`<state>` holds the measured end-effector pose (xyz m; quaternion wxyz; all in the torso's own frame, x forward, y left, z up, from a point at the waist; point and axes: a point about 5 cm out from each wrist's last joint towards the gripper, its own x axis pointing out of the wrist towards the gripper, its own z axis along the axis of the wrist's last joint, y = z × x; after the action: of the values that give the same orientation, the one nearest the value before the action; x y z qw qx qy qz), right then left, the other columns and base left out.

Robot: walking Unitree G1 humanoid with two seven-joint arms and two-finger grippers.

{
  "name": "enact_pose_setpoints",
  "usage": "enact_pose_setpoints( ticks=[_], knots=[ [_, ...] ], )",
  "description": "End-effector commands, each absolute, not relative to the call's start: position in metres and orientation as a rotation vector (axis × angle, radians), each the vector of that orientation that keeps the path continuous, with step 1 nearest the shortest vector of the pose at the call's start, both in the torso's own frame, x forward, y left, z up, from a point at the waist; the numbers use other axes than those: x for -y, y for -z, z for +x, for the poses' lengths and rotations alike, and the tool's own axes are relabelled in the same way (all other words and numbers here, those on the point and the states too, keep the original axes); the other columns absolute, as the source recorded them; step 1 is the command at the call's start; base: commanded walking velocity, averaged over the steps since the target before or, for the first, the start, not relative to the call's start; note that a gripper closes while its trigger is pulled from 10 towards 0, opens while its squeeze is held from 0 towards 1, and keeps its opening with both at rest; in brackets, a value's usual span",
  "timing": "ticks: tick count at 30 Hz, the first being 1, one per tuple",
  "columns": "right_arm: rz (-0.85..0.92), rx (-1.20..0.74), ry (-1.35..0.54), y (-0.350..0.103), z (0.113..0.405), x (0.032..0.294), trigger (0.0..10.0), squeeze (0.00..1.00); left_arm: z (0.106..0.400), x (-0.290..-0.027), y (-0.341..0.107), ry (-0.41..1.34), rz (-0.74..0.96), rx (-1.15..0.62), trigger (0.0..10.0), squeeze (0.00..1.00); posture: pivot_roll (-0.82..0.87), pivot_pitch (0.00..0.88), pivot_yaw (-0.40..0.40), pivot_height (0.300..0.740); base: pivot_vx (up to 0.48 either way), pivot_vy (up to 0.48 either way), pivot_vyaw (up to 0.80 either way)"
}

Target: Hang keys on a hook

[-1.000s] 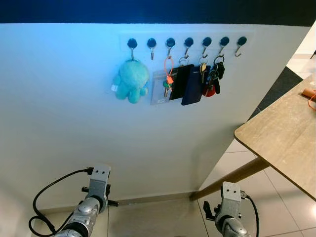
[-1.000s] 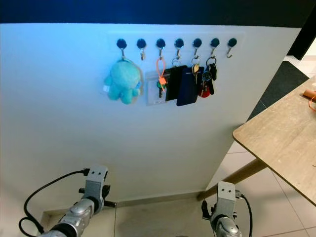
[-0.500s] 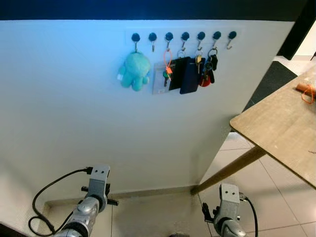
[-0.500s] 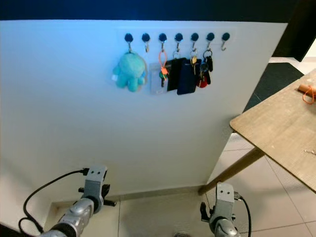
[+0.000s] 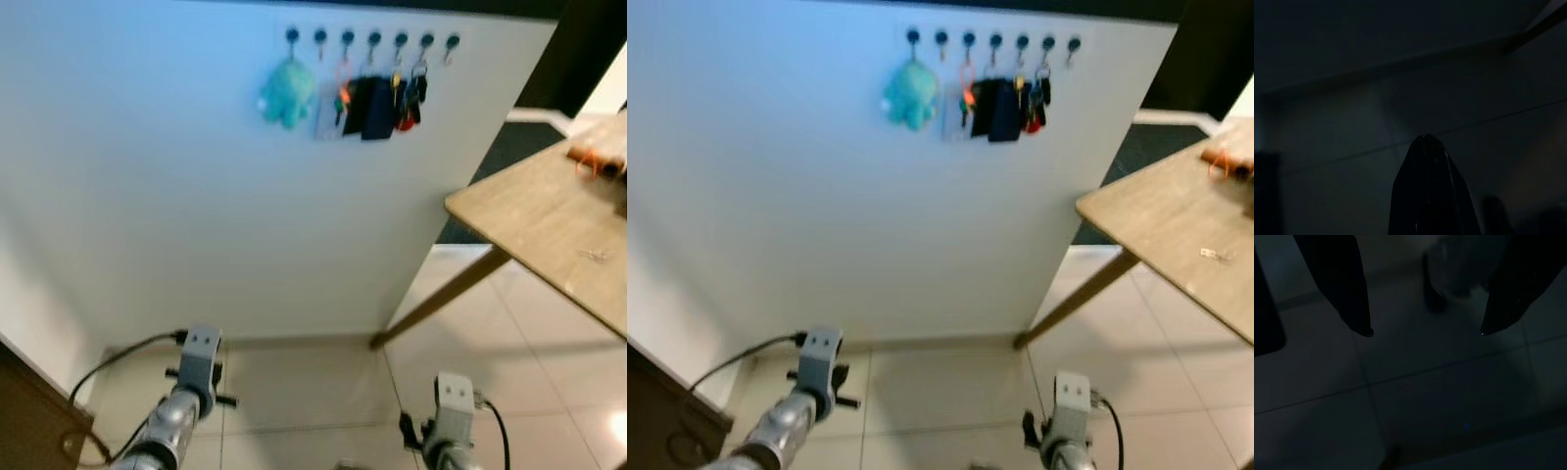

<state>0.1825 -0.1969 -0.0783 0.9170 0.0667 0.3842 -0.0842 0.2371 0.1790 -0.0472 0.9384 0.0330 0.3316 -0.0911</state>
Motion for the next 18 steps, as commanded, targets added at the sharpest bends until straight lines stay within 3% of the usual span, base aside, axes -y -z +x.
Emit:
enact_pose_setpoints(
  ticks=[1, 10, 18],
  knots=[
    [0.134, -0.785, 0.187, 0.0777, 0.1821, 0.2005, 10.0, 0.0, 0.2379, -0.1775, 0.0466, 0.205, 0.083, -0.673, 10.0, 0.0, 0.05, 0.0, -0.02, 0.74, 0.0, 0.0, 0.0],
    [0.142, -0.784, 0.197, 0.0777, 0.1818, 0.2018, 10.0, 0.0, 0.2411, -0.1716, 0.0449, 0.239, 0.092, -0.666, 10.0, 0.0, 0.04, 0.0, -0.018, 0.74, 0.0, 0.0, 0.0],
    [0.145, -0.783, 0.2, 0.0781, 0.181, 0.201, 10.0, 0.0, 0.2416, -0.17, 0.0451, 0.235, 0.093, -0.67, 10.0, 0.0, 0.05, 0.0, -0.018, 0.74, 0.0, -0.413, 0.0]
  ],
)
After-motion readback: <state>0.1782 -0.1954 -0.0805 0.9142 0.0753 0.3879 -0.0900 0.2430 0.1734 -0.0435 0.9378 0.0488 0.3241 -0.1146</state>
